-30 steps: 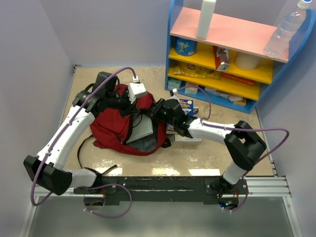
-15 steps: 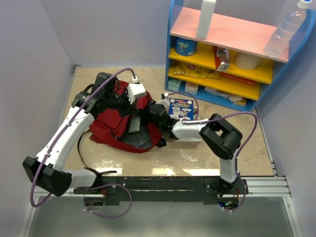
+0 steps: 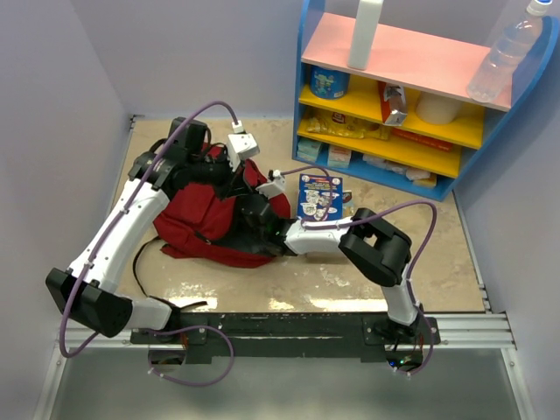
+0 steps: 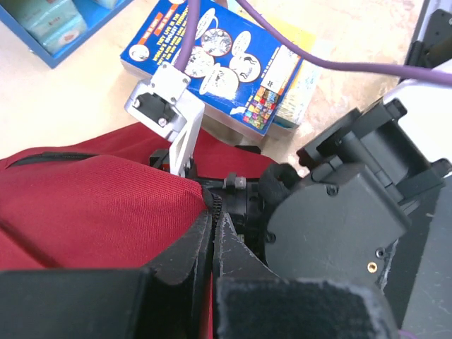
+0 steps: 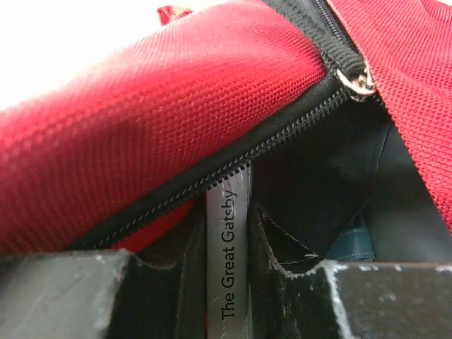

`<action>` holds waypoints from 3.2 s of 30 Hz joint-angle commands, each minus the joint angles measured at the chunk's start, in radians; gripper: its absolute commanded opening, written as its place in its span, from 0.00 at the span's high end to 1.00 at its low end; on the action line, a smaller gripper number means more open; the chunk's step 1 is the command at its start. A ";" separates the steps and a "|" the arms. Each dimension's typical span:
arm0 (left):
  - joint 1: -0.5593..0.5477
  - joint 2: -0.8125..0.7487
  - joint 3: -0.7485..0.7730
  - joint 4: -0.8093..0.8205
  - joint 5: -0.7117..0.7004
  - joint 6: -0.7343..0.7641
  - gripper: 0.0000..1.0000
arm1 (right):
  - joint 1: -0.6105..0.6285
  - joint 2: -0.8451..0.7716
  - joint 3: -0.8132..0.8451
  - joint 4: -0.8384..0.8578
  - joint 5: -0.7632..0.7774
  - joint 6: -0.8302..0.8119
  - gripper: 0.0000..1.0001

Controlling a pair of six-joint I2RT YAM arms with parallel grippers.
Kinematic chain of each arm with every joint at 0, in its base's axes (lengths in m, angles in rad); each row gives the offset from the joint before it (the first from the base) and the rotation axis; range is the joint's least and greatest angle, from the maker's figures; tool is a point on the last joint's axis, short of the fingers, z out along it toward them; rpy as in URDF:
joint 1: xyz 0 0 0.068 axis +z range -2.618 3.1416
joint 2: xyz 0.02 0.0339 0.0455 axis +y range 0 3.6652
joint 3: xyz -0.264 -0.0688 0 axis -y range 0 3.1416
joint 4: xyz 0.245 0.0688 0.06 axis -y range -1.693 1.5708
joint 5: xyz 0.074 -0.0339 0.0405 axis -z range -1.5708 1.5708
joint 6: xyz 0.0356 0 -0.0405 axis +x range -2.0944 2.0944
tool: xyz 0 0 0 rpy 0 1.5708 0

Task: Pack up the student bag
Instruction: Place the book in the student bag, then pick up the book from the center of the board.

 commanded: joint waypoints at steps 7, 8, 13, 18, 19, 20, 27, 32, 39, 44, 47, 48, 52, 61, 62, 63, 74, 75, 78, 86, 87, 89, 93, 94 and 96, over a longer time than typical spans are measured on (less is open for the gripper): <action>0.068 -0.008 0.039 0.047 0.090 -0.026 1.00 | -0.010 -0.070 -0.026 0.171 -0.074 0.011 0.26; 0.072 -0.008 0.036 0.047 0.092 -0.024 1.00 | -0.015 -0.103 -0.041 0.133 -0.102 0.006 0.17; 0.088 -0.009 0.034 0.043 0.113 -0.020 1.00 | -0.023 -0.275 -0.174 -0.051 -0.131 -0.098 0.10; 0.091 0.006 0.029 0.053 0.111 -0.017 1.00 | -0.029 -0.483 -0.205 -0.404 -0.203 -0.202 0.08; 0.091 0.009 0.026 0.054 0.113 -0.020 1.00 | -0.029 -0.514 -0.213 -0.449 -0.205 -0.211 0.08; 0.091 0.014 0.026 0.057 0.119 -0.021 1.00 | -0.029 -0.542 -0.222 -0.525 -0.200 -0.222 0.08; 0.092 0.014 0.019 0.071 0.121 -0.027 1.00 | -0.243 -0.841 -0.394 -0.713 -0.176 -0.265 0.09; 0.091 0.015 0.003 0.079 0.124 -0.029 1.00 | -0.388 -0.866 -0.396 -0.823 -0.225 -0.328 0.06; 0.089 -0.003 -0.023 0.079 0.118 -0.003 1.00 | -0.449 -0.795 -0.382 -0.846 -0.193 -0.412 0.02; 0.092 -0.012 -0.038 0.070 0.113 0.014 1.00 | -0.448 -0.674 -0.239 -0.898 -0.127 -0.465 0.01; 0.091 -0.023 -0.044 0.071 0.115 0.020 1.00 | -0.431 -0.593 -0.150 -0.934 -0.092 -0.486 0.01; 0.091 -0.024 -0.049 0.071 0.115 0.023 1.00 | -0.406 -0.581 -0.130 -0.937 -0.076 -0.495 0.01; 0.092 -0.028 -0.055 0.063 0.104 0.036 1.00 | -0.336 -0.536 -0.075 -0.822 -0.042 -0.581 0.12; 0.092 -0.034 -0.058 0.056 0.101 0.043 1.00 | -0.261 -0.263 0.178 -1.044 0.115 -0.601 0.01; 0.092 -0.034 -0.060 0.054 0.099 0.043 1.00 | -0.256 -0.240 0.181 -1.053 0.123 -0.583 0.01; 0.092 -0.035 -0.063 0.054 0.098 0.046 1.00 | -0.256 -0.231 0.178 -1.059 0.145 -0.571 0.01; 0.092 -0.044 -0.067 0.051 0.092 0.049 1.00 | -0.256 -0.222 0.135 -1.095 0.197 -0.529 0.02; 0.092 -0.044 -0.067 0.051 0.092 0.049 1.00 | -0.256 -0.226 0.122 -1.093 0.197 -0.529 0.03; 0.091 -0.043 -0.067 0.051 0.092 0.049 1.00 | -0.256 -0.241 0.094 -1.092 0.197 -0.521 0.03; 0.092 -0.043 -0.063 0.054 0.092 0.046 1.00 | -0.282 -0.304 0.017 -1.095 0.191 -0.503 0.04; 0.092 -0.041 -0.061 0.054 0.093 0.045 1.00 | -0.283 -0.315 0.009 -1.093 0.191 -0.500 0.04; 0.092 -0.040 -0.061 0.054 0.095 0.045 1.00 | -0.293 -0.349 -0.015 -1.087 0.186 -0.492 0.04; 0.092 -0.032 -0.063 0.056 0.098 0.042 1.00 | -0.303 -0.399 -0.053 -1.086 0.180 -0.478 0.04; 0.092 -0.032 -0.064 0.056 0.101 0.042 1.00 | -0.306 -0.409 -0.061 -1.086 0.180 -0.474 0.04; 0.091 -0.029 -0.063 0.059 0.099 0.043 1.00 | -0.310 -0.435 -0.086 -1.072 0.172 -0.472 0.04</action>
